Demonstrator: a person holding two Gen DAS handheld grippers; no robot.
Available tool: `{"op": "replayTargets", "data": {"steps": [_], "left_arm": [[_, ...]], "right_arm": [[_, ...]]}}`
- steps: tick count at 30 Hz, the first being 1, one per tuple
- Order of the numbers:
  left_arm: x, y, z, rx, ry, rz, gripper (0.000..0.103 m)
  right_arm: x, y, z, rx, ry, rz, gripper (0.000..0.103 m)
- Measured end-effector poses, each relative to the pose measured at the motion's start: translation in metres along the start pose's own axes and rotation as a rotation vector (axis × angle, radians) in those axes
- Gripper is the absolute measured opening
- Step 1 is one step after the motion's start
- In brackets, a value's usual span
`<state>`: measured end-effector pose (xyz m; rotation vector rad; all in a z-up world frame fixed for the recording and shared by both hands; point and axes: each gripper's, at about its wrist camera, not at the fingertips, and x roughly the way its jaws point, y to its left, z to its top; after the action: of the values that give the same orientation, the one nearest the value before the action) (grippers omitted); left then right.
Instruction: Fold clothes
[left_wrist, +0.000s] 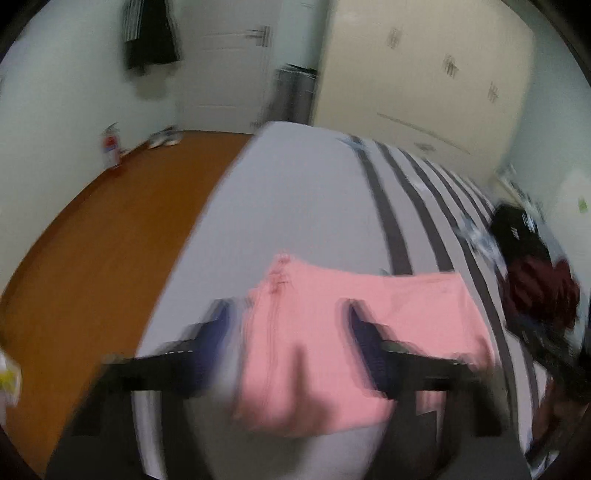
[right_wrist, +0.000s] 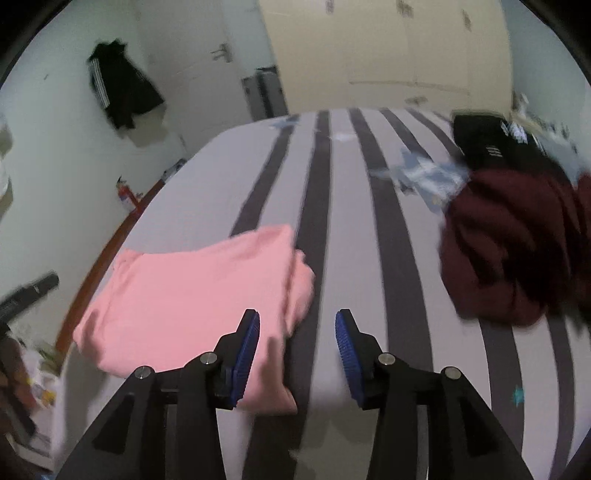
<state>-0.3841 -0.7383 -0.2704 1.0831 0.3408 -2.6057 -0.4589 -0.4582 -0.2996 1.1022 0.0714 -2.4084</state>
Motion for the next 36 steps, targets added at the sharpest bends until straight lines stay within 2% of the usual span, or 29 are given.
{"op": "replayTargets", "data": {"steps": [1,3,7,9,11,12,16,17,19,22,23,24,25,29,34,36], "left_arm": [[0.012,-0.010,0.003,0.030,0.010,-0.003,0.000],[0.038,-0.019,0.006,0.002,0.030,-0.033,0.000],[0.085,-0.017,0.004,-0.022,0.066,0.018,0.000],[0.107,-0.009,0.001,-0.032,0.085,0.039,0.000],[0.122,0.004,-0.003,-0.029,0.093,0.035,0.002],[0.124,0.006,-0.001,-0.014,0.086,0.023,0.002],[0.121,0.026,0.001,-0.004,0.066,-0.002,0.002],[0.121,0.030,0.002,-0.001,0.067,-0.001,0.002],[0.116,0.036,-0.001,0.004,0.075,-0.005,0.002],[0.099,0.042,0.005,-0.059,0.036,0.007,0.005],[0.090,0.047,0.008,-0.102,0.007,0.011,0.020],[0.080,0.052,0.010,-0.152,-0.028,0.014,0.029],[0.073,0.055,0.012,-0.171,-0.041,0.010,0.043],[0.042,0.055,0.010,-0.125,-0.020,0.002,0.044],[-0.033,0.030,-0.027,-0.033,-0.005,0.074,0.044],[-0.065,0.019,-0.039,-0.028,0.002,0.057,0.044]], "right_arm": [[0.010,0.009,0.008,-0.021,-0.013,0.004,0.040],[0.029,0.029,0.021,-0.062,-0.043,-0.010,0.039],[0.075,0.052,0.036,-0.061,-0.035,-0.025,0.037],[0.101,0.050,0.036,-0.061,0.008,-0.052,0.036],[0.118,0.040,0.030,-0.064,0.026,-0.066,0.027],[0.125,0.034,0.027,-0.066,0.030,-0.070,0.027],[0.122,0.018,0.030,-0.022,0.008,-0.052,0.026],[0.121,0.012,0.031,0.007,0.005,-0.058,0.017],[0.120,-0.002,0.034,0.061,0.009,-0.083,0.013],[0.119,-0.013,0.034,0.081,0.025,-0.119,0.031],[0.115,-0.015,0.035,0.073,0.021,-0.122,0.032],[0.109,-0.016,0.035,0.061,0.016,-0.128,0.032],[0.104,-0.017,0.036,0.052,0.009,-0.128,0.032],[0.067,-0.021,0.035,0.035,-0.031,-0.114,0.032],[-0.009,-0.019,0.019,0.011,-0.052,-0.102,0.033],[-0.043,-0.010,0.008,-0.026,-0.058,-0.116,0.033]]}}
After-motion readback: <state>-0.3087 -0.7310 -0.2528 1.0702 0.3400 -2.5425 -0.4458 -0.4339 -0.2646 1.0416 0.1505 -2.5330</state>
